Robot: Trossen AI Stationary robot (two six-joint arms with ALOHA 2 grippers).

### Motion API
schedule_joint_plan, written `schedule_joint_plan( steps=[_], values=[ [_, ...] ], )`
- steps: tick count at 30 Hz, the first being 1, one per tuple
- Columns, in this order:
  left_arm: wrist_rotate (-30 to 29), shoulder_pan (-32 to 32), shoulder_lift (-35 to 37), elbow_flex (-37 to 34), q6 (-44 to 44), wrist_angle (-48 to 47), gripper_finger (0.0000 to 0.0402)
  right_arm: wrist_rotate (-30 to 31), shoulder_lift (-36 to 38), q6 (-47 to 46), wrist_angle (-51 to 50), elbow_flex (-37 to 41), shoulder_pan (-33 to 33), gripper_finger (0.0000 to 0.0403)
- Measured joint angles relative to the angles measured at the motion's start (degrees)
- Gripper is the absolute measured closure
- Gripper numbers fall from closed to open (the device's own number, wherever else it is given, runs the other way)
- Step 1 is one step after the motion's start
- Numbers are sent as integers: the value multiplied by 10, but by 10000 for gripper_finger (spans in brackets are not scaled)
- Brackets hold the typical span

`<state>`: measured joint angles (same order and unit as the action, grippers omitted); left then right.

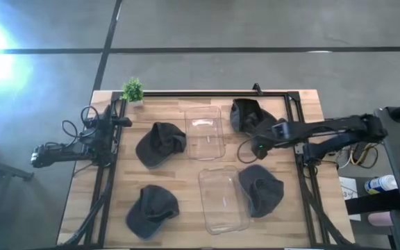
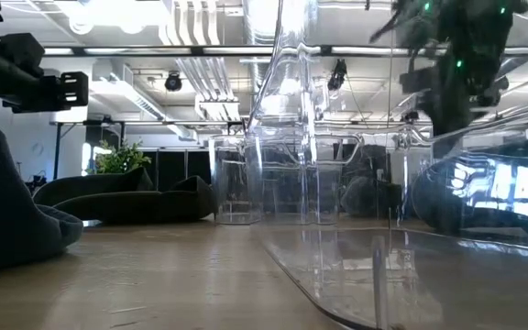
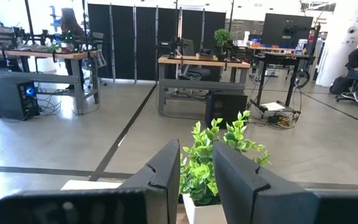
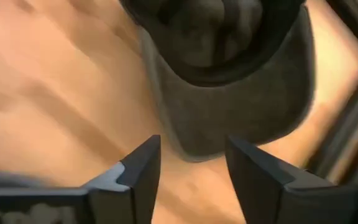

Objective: Pick & Place hat
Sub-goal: Put the right black cap into the top transparent bin

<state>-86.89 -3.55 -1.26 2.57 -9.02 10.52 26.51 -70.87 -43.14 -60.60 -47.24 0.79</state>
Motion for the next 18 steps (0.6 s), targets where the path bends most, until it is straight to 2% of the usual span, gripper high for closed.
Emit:
schedule_joint_plan(
  steps=[6, 10, 13, 16, 18],
  values=[
    [0, 0, 0, 0, 0, 0, 312, 6, -78, 44, 51, 19, 23, 163],
    [0, 0, 0, 0, 0, 0, 312, 10, -105, 74, 111, 32, 52, 150],
    [0, 0, 0, 0, 0, 0, 312, 63, -119, 84, 130, 38, 84, 156],
    [0, 0, 0, 0, 0, 0, 312, 38, -131, 102, 137, 51, 136, 182],
    [0, 0, 0, 0, 0, 0, 312, 33, -135, 107, 144, 61, 161, 216]
  ],
)
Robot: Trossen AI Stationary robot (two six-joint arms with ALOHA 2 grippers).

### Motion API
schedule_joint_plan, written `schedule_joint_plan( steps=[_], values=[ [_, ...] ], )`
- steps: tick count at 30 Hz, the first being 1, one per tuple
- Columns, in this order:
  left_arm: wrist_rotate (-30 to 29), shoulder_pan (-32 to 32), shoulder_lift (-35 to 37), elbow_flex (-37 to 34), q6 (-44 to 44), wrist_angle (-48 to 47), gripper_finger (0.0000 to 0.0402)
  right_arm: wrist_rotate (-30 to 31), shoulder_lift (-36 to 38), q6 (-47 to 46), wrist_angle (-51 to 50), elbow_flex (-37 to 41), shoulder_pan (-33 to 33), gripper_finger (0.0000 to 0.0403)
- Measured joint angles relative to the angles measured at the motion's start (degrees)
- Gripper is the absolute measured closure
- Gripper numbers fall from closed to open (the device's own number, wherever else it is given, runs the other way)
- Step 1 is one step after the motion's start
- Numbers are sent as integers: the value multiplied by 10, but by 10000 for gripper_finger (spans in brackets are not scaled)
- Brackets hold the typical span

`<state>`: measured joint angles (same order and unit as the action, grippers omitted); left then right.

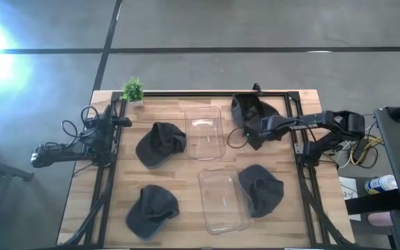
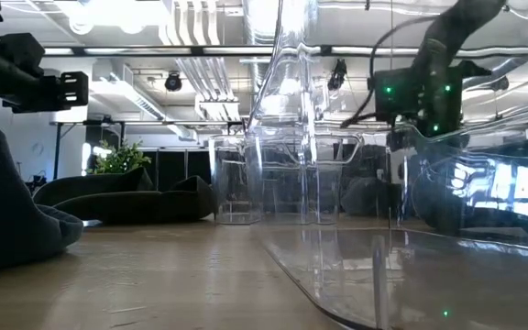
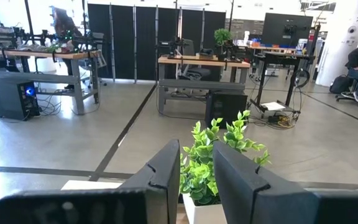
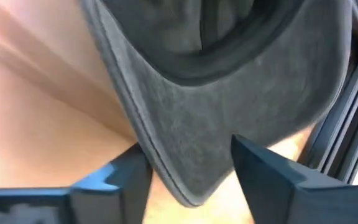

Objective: Pick & Place hat
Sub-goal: Put the right black cap into the top transparent bin

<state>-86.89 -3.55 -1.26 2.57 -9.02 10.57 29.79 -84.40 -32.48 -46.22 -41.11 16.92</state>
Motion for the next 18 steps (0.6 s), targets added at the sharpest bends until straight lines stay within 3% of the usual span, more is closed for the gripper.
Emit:
schedule_joint_plan(
  steps=[6, 9, 13, 18],
  values=[
    [0, 0, 0, 0, 0, 0, 312, -30, 16, 58, 55, 16, 54, 371],
    [0, 0, 0, 0, 0, 0, 312, -90, 39, 64, 46, -1, 60, 385],
    [0, 0, 0, 0, 0, 0, 312, -226, 121, 32, 31, -53, 50, 391],
    [0, 0, 0, 0, 0, 0, 312, -325, 268, -107, 72, -129, 48, 392]
  ],
)
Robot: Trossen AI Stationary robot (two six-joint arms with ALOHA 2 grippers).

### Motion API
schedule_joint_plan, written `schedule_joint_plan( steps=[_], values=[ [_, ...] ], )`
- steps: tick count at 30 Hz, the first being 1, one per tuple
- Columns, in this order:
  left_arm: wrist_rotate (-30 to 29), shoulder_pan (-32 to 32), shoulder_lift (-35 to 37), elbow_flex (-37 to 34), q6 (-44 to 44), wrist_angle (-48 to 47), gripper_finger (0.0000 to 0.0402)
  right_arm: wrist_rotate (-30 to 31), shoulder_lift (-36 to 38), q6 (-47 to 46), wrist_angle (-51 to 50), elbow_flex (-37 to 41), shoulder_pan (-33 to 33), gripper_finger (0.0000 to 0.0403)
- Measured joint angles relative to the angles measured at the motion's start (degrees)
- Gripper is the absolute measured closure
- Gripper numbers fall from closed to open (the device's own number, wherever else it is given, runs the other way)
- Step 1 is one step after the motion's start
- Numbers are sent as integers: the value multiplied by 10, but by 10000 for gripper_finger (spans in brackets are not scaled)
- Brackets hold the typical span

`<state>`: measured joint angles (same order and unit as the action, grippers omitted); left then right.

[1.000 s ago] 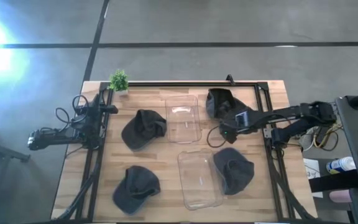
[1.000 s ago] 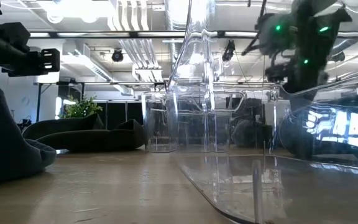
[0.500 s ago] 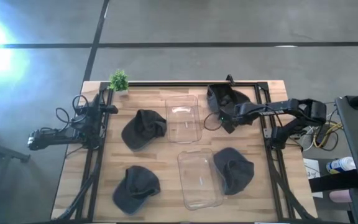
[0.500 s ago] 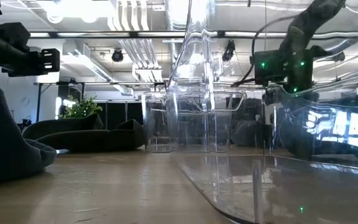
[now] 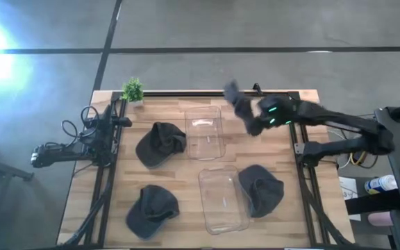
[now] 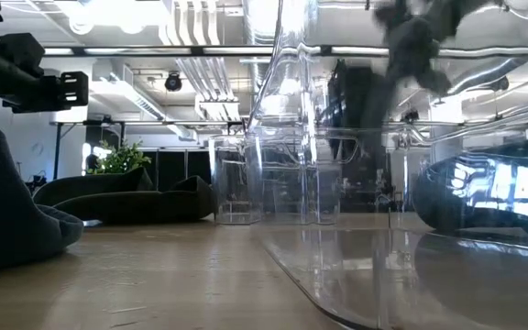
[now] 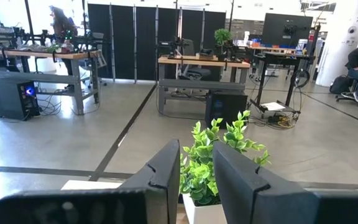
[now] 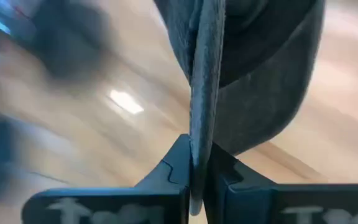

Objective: Pick & Place hat
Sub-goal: Put the right black cap into the top transparent bin

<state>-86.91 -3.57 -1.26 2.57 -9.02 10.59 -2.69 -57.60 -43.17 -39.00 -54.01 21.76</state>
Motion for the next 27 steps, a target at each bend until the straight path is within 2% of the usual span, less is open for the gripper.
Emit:
schedule_joint_plan(
  steps=[3, 6, 11, 16, 24, 27],
  values=[
    [0, 0, 0, 0, 0, 0, 312, -27, 65, -101, 148, -10, -4, 392],
    [0, 0, 0, 0, 0, 0, 312, -17, 65, -176, 229, 6, -31, 392],
    [0, 0, 0, 0, 0, 0, 312, -4, -45, -264, 275, 28, -95, 391],
    [0, 0, 0, 0, 0, -1, 312, -12, -148, -355, 398, 21, -133, 390],
    [0, 0, 0, 0, 0, -1, 312, -5, -282, -422, 388, -9, -144, 390],
    [0, 0, -2, 0, 0, -1, 312, -43, -335, -414, 363, -27, -145, 386]
  ],
)
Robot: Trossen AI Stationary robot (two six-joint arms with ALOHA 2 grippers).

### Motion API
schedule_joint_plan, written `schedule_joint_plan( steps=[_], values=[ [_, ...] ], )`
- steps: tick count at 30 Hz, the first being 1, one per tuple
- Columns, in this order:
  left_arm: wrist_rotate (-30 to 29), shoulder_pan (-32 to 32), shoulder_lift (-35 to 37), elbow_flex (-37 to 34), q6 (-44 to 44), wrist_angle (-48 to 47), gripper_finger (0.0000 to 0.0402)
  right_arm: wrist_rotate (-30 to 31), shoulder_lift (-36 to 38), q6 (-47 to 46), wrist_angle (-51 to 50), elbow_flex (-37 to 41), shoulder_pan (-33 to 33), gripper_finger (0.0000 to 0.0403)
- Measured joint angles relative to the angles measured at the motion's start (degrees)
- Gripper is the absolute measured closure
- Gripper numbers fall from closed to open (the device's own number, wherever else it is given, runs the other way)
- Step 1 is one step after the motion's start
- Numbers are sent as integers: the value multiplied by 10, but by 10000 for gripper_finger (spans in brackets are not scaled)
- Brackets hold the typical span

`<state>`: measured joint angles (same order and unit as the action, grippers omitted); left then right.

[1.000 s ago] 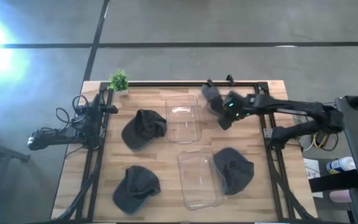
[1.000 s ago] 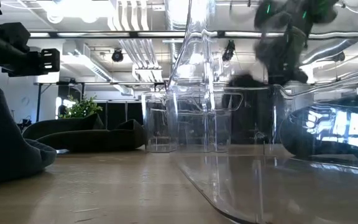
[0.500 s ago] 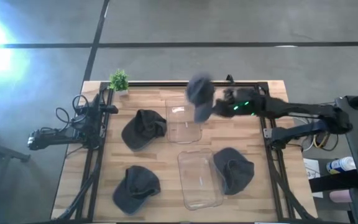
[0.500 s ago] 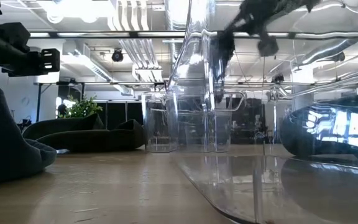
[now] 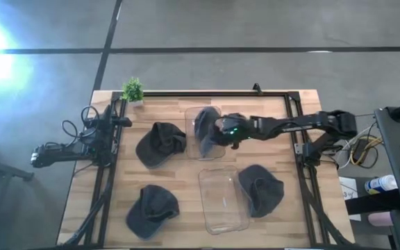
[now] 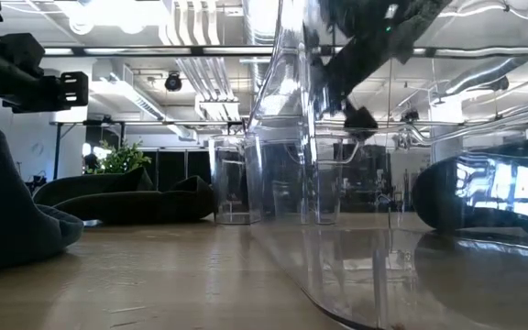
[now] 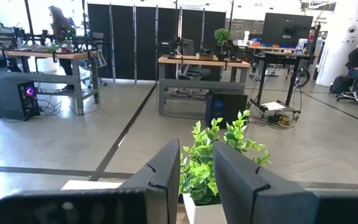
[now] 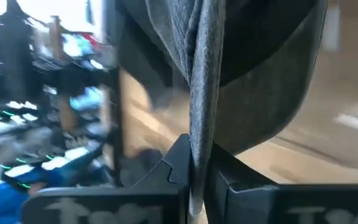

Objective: Pick & Place hat
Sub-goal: Put the right black cap into the top transparent bin, then put the black cap into the top transparent bin

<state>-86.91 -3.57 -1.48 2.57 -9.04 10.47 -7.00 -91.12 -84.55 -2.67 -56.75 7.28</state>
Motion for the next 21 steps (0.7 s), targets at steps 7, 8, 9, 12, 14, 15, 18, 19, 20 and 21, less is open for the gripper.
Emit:
schedule_joint_plan(
  steps=[7, 8, 9, 12, 14, 15, 18, 19, 20, 21],
  values=[
    [0, 0, -2, 0, 0, 0, 312, -54, -75, 76, -51, -63, -3, 300],
    [0, 0, -2, 0, 0, 0, 312, -54, -76, 93, -61, -73, -4, 284],
    [0, 0, -2, 0, 0, 0, 312, -52, -74, 115, -62, -86, -4, 268],
    [0, 0, -3, 0, 0, 0, 312, -46, -52, 199, -100, -128, -4, 227],
    [0, 0, -4, 0, 0, -1, 312, -29, -41, 265, -148, -161, -3, 209],
    [0, 0, -4, 0, 0, -1, 312, -17, -37, 291, -179, -180, -3, 203],
    [0, 0, -5, 0, 0, -1, 312, 27, -36, 338, -267, -229, -3, 197],
    [0, 0, -5, 0, 0, -1, 312, 42, -36, 348, -278, -242, -3, 196],
    [0, 0, -5, 0, 0, -1, 312, 52, -36, 356, -284, -251, -3, 196],
    [0, 0, -5, 0, 0, -2, 312, 56, -36, 360, -285, -260, -3, 195]
  ],
)
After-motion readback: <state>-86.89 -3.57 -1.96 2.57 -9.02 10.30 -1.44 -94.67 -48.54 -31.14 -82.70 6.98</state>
